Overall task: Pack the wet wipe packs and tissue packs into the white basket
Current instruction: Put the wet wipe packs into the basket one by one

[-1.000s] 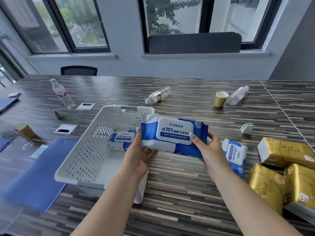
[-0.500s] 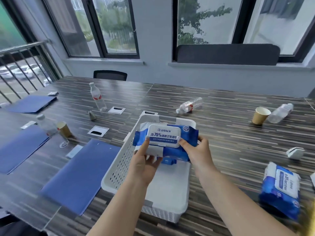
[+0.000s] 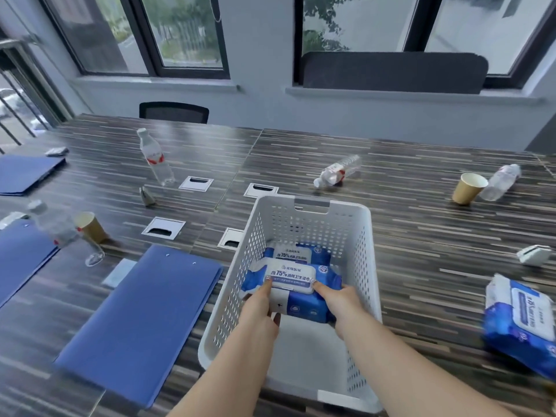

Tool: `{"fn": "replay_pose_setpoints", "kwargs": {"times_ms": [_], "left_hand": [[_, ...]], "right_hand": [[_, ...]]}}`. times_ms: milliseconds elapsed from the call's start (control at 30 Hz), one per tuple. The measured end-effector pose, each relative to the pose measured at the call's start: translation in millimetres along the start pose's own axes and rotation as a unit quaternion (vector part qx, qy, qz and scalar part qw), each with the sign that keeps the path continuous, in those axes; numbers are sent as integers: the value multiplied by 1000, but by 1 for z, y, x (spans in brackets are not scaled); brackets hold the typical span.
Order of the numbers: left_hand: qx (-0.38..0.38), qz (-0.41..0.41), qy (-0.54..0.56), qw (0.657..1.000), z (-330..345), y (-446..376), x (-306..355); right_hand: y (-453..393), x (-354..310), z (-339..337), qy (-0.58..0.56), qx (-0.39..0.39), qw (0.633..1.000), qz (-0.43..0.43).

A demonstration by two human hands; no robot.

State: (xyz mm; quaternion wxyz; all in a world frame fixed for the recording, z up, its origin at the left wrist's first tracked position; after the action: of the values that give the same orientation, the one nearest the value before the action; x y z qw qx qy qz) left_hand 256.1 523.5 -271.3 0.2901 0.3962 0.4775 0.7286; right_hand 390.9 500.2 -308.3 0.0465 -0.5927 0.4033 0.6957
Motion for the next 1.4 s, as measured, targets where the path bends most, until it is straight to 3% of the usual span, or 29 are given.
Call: {"fn": "replay_pose_setpoints", "kwargs": {"times_ms": [567,1000,1400], "left_hand": [[101,-43,-77,991,3,-70,-5],[89,-12,-93,992,-5,-115,3],[97,-52,-138,984,-8,-116,4]], "right_hand": [[-37,38,11,93,3,993,72],[-37,50,21,81,-5,996,35],[-32,44,22,108,17,994,29]]}}
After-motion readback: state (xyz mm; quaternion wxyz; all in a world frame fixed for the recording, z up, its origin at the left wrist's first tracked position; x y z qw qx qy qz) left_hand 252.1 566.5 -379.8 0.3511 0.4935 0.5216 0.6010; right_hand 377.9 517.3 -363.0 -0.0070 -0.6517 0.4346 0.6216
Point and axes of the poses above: each hand's wrist, its own y-axis away from the middle knuckle, its own z-axis out of the palm, x = y × z, the point moved 2 cm from there along -y, towards the middle knuckle, and after that the axes turned 12 degrees about -z, right-handed, at the moved point
